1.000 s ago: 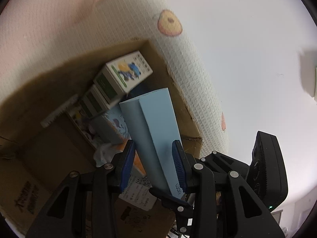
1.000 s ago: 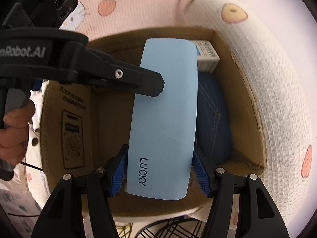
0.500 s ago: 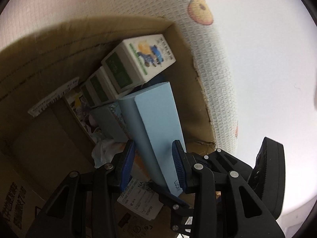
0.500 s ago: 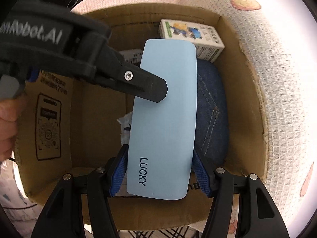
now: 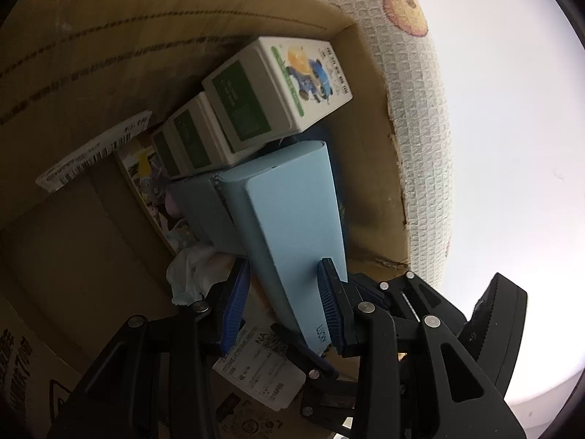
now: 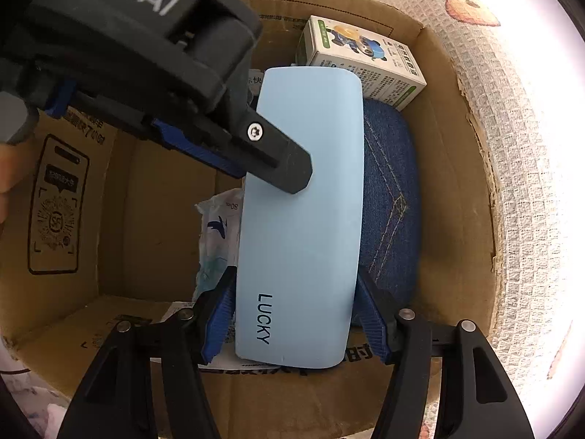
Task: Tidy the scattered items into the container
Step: 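Lower the LUCKY case with both grippers beside the denim case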
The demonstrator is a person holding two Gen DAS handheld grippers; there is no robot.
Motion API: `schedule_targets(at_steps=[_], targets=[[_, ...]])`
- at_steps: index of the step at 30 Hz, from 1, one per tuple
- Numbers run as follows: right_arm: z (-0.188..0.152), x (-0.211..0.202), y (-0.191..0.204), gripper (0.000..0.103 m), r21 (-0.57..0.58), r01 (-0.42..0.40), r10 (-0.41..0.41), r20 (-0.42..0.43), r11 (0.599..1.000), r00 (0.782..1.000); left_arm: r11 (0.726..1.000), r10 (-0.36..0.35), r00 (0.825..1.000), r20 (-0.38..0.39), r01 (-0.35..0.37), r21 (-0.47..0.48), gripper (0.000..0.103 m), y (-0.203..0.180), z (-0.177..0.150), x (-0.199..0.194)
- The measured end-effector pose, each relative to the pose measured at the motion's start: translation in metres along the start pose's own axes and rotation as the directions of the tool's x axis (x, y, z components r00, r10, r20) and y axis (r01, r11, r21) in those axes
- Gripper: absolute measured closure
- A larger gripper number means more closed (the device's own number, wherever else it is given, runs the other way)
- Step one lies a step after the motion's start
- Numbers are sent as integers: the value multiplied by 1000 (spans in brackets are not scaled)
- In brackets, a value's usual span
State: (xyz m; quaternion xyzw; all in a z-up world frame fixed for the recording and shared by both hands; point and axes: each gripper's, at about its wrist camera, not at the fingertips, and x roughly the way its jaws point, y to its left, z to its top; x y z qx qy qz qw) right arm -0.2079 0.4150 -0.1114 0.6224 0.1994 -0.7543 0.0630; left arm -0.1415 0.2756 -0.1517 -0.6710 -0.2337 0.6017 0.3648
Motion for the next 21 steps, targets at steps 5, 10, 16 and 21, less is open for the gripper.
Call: schedule_targets(at_steps=[5,10,16,21], targets=[[2,-3,-3,43,14,-13,13,-7,1000,1000,1000,-5,1000,-5,5,-15,62,4,-2,2],[8,-19,-19,43,95,-76,74,24,993,997,999,-13,1000,-3,13,-32,62,6,-3,1],[11,-32,-50,43,223,-125,107,88,967,990,999,-19,1000,-6,19,-47,62,9,-9,-1],[14,-24,-67,75,323,-161,134,105,933,985,997,-21,1000,4,21,-81,62,10,-12,-2]])
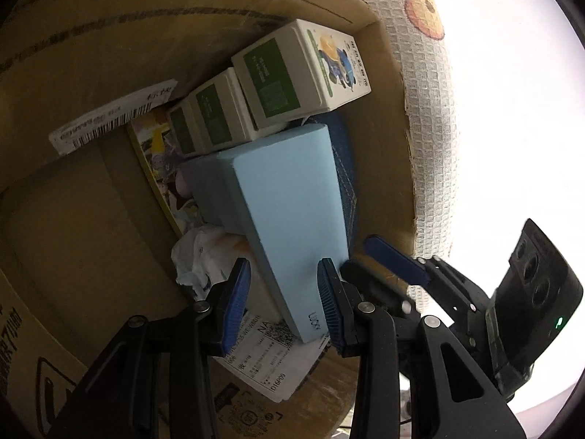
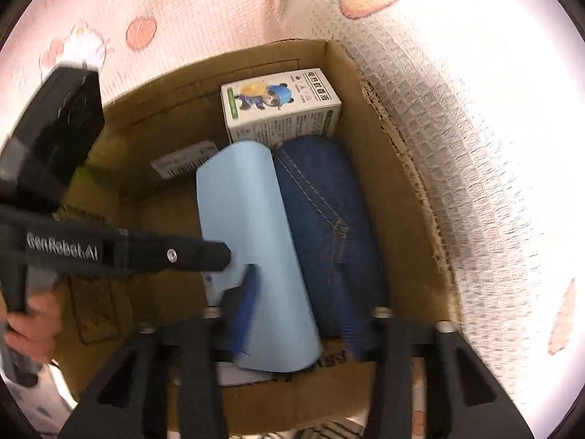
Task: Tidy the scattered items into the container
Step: 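Lower the LUCKY case with both grippers beside the denim case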
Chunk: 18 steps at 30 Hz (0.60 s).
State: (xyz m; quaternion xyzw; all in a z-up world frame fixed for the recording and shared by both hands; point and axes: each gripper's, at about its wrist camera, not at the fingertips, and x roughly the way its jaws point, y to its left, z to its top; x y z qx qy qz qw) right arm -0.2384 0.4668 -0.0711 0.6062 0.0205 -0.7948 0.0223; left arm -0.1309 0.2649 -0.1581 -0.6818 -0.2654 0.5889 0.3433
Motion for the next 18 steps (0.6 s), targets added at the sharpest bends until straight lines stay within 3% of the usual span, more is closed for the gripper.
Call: schedule_targets(at_steps=[1,4,7,8,12,18], targets=[[2,0,-2,81,20,-15,15,8,1000,1000,1000,1,1000,4,-1,-3,62,0,-1,0],[10,2,1,83,11,-15,15,26,1000,1000,1000,-1,1000,12,1,0,62,-1,-3,0],[15,3,8,83,-23,7,-7,30,1000,1000,1000,-1,1000,18,1,9,82,-3,-4,0],[16,4,9,83,-29,1,0,27,1000,1000,1000,3,1000,18,-3,6,83,-2,-4,-1],[14,7,31,84,-50,15,-14,26,999,1000,999,-34,999,14,34,-32,85,4,-2,0],[18,12,29,84,-67,9,-8,21,998,1000,1000,-4,1000,6,4,-14,85,-1,-2,0]])
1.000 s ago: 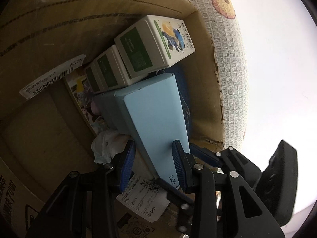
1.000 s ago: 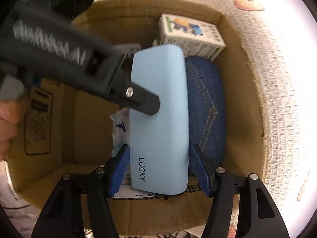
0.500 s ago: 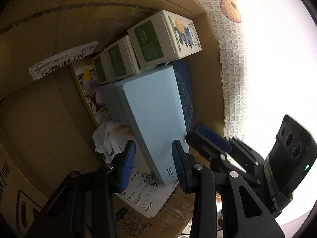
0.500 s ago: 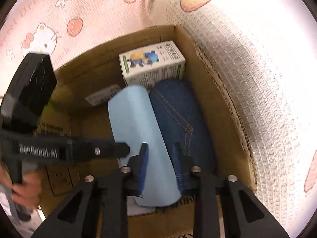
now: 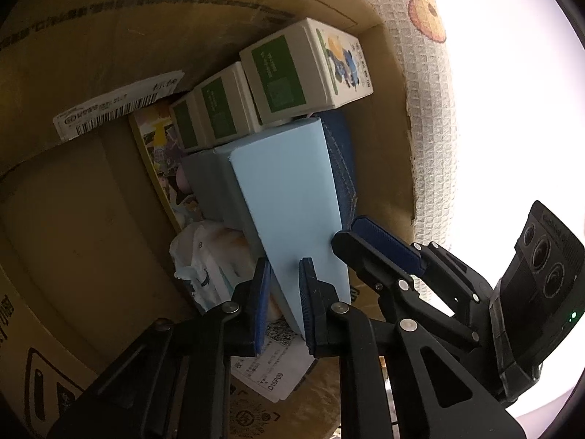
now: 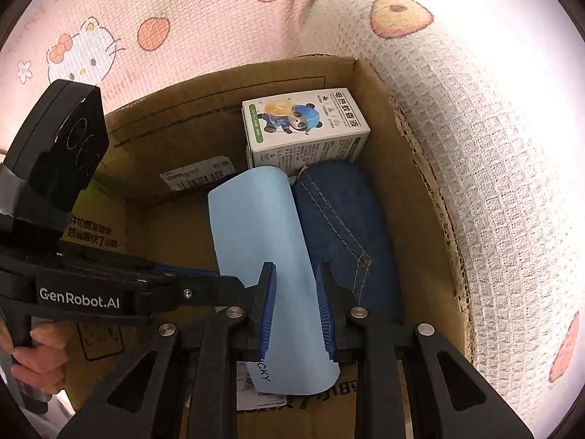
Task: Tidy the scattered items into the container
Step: 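Lower the LUCKY case with both grippers beside the denim case, then open both grippers to release the LUCKY case in the box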
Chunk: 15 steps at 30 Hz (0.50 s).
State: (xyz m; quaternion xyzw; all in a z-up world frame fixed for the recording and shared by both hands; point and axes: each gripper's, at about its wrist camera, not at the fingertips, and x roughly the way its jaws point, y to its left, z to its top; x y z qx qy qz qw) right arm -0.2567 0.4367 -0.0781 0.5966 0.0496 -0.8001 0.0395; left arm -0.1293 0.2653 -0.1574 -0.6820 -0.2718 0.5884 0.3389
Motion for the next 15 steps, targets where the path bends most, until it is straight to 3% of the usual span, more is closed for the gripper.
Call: schedule_targets(at_steps=[5,15], targets=[[-25,12,-4,84,36,-61,62,-36,998,997,1000,-1,999,-35,0,-26,85,4,-4,0],[-24,21,9,84,8,0,0,-58,1000,998,1000,-26,1000,-2,26,-2,85,-9,8,6]])
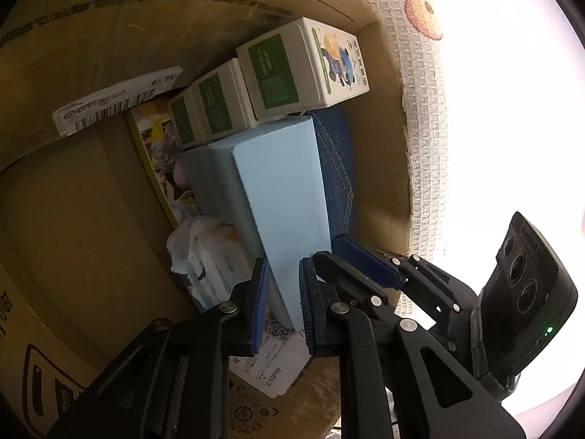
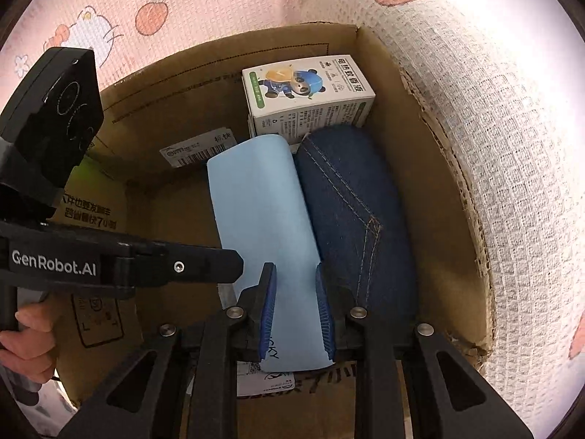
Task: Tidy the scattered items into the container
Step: 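Open both grippers to release the LUCKY case in the box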
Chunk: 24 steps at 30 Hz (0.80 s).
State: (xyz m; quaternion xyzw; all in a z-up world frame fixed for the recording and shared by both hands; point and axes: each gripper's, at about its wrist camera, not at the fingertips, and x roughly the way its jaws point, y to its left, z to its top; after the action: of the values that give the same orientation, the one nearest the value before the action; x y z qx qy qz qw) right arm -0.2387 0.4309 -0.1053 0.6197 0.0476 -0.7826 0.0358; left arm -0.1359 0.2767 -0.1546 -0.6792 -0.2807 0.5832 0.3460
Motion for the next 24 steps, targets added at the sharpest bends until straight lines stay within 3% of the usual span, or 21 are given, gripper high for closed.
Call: schedule_targets(at_steps=[2,7,10,12,14,16,21,24], targets=[[3,-1,-1,84,2,3,-3,-6,1000,1000,1000,-8,1000,-2,8,-5,85,19,-23,5],[5,-2,7,84,1,36,-36,-6,999,999,996,59,998,16,-60,61,85,12,-25,0],[11,-2,20,84,-7,69,-68,81,998,994,994,98,993,69,-101,41,85,10,-22,-10],[20,1,17,84,13,22,-23,90,1000,996,994,112,990,87,-112,-1,77,15,-17,-18],[29,8,10,84,59,-27,22,78,998,997,997,75,993,93,-72,-37,66,22,-12,-24],[38,9,5,87,88,-73,65,89,993,994,996,76,991,107,-71,-53,66,27,-8,-28],[50,14,3,92,82,-92,83,113,992,990,997,27,997,75,-21,-78,66,38,-4,-18],[48,15,4,93,87,-103,93,112,991,989,998,56,995,78,-53,-41,73,38,-9,-14]])
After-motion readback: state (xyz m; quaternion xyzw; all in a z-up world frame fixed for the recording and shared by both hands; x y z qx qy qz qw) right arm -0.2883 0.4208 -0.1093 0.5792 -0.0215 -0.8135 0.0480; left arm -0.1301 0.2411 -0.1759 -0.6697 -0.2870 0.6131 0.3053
